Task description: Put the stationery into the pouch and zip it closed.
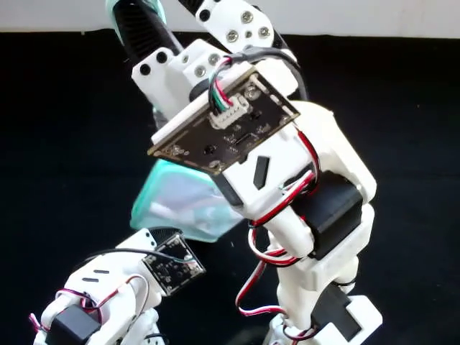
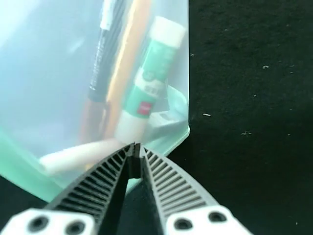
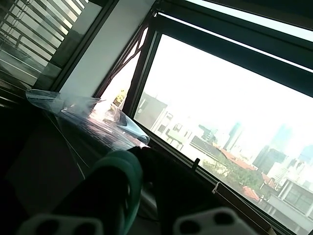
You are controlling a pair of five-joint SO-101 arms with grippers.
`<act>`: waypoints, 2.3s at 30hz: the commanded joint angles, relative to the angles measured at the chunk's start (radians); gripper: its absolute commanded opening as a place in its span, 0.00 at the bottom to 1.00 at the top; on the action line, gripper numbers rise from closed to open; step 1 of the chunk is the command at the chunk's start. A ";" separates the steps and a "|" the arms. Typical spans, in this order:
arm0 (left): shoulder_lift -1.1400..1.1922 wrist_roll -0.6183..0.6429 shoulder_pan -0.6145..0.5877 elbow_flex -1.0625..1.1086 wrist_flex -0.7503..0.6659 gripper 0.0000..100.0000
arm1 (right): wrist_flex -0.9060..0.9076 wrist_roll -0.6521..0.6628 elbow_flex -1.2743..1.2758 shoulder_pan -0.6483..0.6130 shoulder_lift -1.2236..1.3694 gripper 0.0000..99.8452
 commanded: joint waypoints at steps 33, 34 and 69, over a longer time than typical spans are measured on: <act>0.013 -0.005 0.031 -0.668 -0.023 0.01 | 0.153 -0.141 0.016 -0.015 -0.031 0.01; 0.013 -0.006 0.031 -0.723 -0.023 0.01 | 0.151 -0.141 0.025 -0.015 -0.031 0.01; 0.012 -0.203 -0.590 -0.848 0.195 0.22 | 0.196 -0.144 0.041 -0.019 -0.035 0.01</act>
